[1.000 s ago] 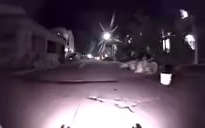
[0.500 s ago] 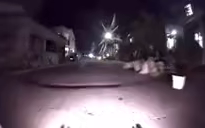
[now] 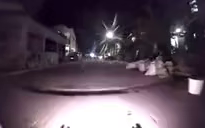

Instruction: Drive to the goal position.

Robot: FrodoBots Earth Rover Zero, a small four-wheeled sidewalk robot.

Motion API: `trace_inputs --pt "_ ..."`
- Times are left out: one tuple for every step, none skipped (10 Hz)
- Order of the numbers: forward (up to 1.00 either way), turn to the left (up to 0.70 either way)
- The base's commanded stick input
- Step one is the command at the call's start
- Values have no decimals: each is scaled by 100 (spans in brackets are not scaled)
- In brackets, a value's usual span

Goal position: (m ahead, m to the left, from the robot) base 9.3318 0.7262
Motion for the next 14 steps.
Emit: trace_inputs --pt "85 0" --pt "85 0" --pt "85 0" --pt "85 0" --pt "85 0" --pt "85 0" --pt "85 0" --pt "85 0" --pt "85 0" --pt "85 0" --pt "85 0" --pt "85 0" --pt "85 0" --pt "85 0"
